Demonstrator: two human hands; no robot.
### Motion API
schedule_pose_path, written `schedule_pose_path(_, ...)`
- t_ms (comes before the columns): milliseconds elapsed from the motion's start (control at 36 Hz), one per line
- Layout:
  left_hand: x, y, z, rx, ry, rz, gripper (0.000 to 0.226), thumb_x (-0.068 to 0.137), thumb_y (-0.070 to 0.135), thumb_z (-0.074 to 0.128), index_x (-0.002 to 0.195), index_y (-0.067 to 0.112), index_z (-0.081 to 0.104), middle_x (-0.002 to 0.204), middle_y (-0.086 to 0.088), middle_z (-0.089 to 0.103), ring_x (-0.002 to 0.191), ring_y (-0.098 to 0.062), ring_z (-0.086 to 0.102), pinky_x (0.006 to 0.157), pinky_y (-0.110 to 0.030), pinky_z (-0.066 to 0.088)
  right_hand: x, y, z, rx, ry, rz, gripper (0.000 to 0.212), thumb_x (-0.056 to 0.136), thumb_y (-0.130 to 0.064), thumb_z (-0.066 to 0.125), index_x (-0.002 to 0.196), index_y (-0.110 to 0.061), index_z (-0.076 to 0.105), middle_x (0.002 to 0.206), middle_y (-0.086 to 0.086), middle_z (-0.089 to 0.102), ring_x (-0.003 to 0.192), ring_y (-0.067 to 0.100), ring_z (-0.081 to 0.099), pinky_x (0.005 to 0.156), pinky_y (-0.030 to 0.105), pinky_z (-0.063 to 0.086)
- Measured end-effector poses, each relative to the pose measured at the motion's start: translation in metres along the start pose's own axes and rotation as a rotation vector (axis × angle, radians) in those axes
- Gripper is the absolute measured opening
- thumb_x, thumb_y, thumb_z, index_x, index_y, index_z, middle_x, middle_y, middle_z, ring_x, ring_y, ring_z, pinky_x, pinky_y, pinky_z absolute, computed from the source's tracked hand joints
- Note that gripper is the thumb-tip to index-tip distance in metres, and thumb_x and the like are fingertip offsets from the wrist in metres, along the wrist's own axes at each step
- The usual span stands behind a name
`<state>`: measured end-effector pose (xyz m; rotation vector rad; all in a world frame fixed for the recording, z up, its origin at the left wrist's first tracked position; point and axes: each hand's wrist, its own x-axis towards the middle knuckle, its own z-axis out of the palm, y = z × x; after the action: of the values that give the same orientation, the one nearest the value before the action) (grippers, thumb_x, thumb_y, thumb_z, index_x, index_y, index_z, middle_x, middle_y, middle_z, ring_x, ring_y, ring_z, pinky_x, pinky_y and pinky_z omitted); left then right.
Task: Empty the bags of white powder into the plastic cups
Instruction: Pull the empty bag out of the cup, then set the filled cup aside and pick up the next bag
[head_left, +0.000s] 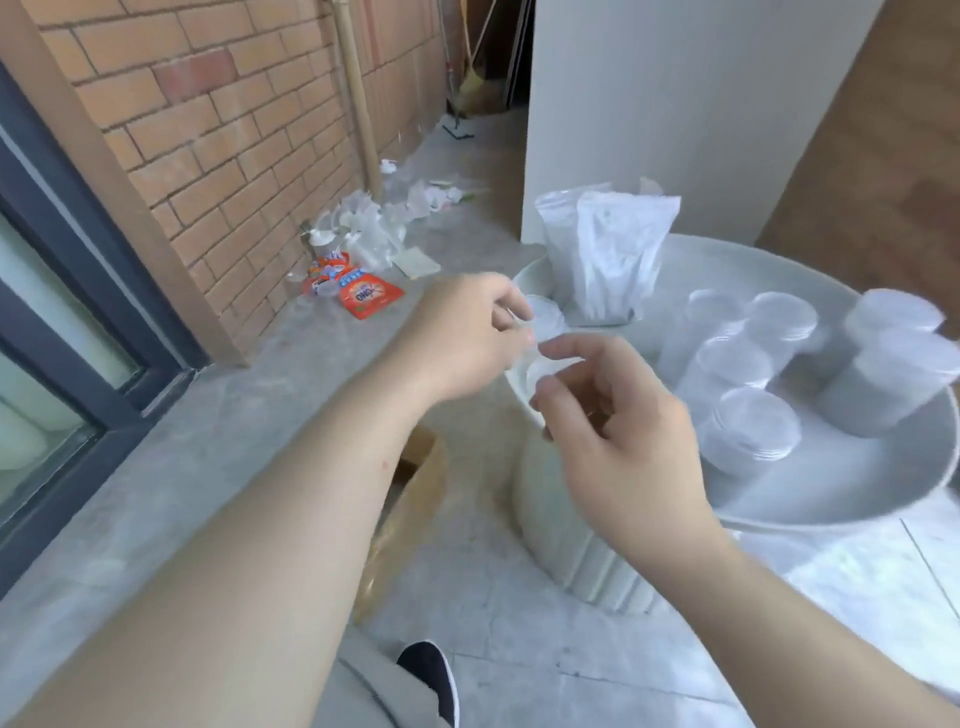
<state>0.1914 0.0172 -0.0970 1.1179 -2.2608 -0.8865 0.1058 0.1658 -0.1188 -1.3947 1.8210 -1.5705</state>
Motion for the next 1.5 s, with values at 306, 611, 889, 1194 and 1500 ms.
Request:
schedule_pose_path(306, 0.044, 0.024, 0.102, 0.699, -0.185, -0.15, 0.063, 0.088, 0.049, 0.064, 0.137, 0.016, 0.043, 0.139, -0.009, 0.046, 0.125, -0.032, 0.051, 0.091, -0.04, 0.046, -0.006, 0.058, -0.127, -0.086, 0.357, 0.12, 0.028, 0.09, -0.04, 0.071, 0.112, -0.032, 0.057, 0.102, -0.007, 0.06, 0.091, 0.01, 0.061, 0.076, 0.018, 0.044)
schedule_pose_path(611, 0.056, 0.023, 0.131, 0.776, -0.152, -0.383, 0.059, 0.091, 0.026, 0.056, 0.144, 0.015, 0.034, 0.143, -0.009, 0.04, 0.13, -0.03, 0.047, 0.097, -0.041, 0.044, -0.001, 0.109, -0.141, -0.278, -0.07, 0.342, 0.068, 0.069, -0.077, 0.071, 0.124, -0.04, 0.055, 0.12, -0.021, 0.055, 0.106, -0.004, 0.054, 0.092, 0.025, 0.048)
schedule_pose_path(889, 0.058, 0.014, 0.129, 0.805, -0.158, -0.361, 0.072, 0.091, 0.058, 0.051, 0.146, 0.015, 0.032, 0.144, -0.011, 0.037, 0.13, -0.031, 0.045, 0.098, -0.04, 0.042, 0.004, 0.117, -0.127, -0.617, -0.133, 0.399, 0.062, 0.068, -0.07, 0.074, 0.113, -0.035, 0.053, 0.103, -0.015, 0.057, 0.104, 0.016, 0.055, 0.094, 0.039, 0.046)
schedule_pose_path(1194, 0.064, 0.005, 0.128, 0.648, -0.139, -0.378, 0.072, 0.086, 0.056, 0.059, 0.143, 0.018, 0.035, 0.139, -0.014, 0.035, 0.118, -0.035, 0.052, 0.092, -0.04, 0.047, 0.0, 0.111, -0.123, -0.629, -0.052, 0.368, 0.052, 0.067, -0.067, 0.074, 0.092, -0.03, 0.047, 0.082, -0.015, 0.055, 0.086, 0.015, 0.055, 0.079, 0.035, 0.041)
schedule_pose_path(1500, 0.055, 0.043, 0.103, 0.392, -0.095, -0.339, 0.064, 0.085, 0.047, 0.056, 0.141, 0.021, 0.038, 0.134, -0.008, 0.05, 0.106, -0.028, 0.057, 0.083, -0.034, 0.047, -0.001, 0.093, -0.138, -0.34, 0.13, 0.305, 0.053, 0.064, -0.059, 0.08, 0.093, -0.026, 0.051, 0.087, -0.012, 0.065, 0.082, 0.008, 0.06, 0.077, 0.036, 0.054)
